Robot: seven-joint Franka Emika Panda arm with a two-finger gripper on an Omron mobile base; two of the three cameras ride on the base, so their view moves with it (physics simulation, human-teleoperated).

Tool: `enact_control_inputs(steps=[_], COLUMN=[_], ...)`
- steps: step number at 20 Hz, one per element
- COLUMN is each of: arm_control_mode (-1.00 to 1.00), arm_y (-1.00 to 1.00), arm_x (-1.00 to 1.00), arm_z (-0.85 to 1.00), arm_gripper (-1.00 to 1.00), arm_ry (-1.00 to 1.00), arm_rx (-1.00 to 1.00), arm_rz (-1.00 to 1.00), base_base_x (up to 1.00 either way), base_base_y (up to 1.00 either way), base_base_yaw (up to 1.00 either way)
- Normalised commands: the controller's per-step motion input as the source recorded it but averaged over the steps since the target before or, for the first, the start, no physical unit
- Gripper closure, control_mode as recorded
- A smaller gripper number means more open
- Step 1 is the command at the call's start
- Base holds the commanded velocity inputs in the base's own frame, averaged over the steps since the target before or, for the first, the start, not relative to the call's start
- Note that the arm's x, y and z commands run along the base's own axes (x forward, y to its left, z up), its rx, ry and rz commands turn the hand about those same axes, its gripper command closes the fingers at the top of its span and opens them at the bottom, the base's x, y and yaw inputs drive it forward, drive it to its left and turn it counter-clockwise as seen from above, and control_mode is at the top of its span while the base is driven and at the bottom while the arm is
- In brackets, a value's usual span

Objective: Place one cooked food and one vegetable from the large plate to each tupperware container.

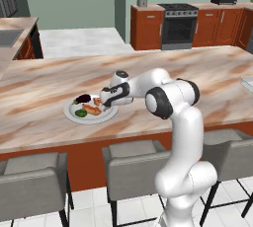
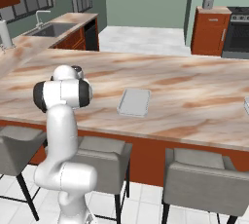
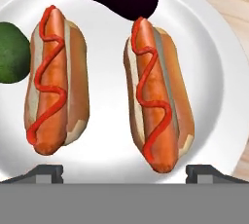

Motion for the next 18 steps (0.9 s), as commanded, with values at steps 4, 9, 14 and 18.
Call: enact_control_inputs(steps=[4, 9, 14, 18], arm_control_mode=[-1.0, -1.0, -1.0, -1.0], arm_y=[0.0, 0.01, 0.11, 0.22], arm_x=[0.35, 0.28, 0.31, 0.02], arm_z=[-0.09, 0.0, -0.11, -0.48], arm_gripper=[-1.0, -1.0, -1.0, -1.0], arm_ry=[0.0, 0.0, 0.0, 0.0], arm_rx=[0.0, 0.0, 0.0, -0.01], arm_rz=[0.0, 0.0, 0.0, 0.0], base_base_x=[0.0, 0.0, 0.0, 0.0], base_base_y=[0.0, 0.0, 0.0, 0.0], base_base_yaw=[0.0, 0.0, 0.0, 0.0])
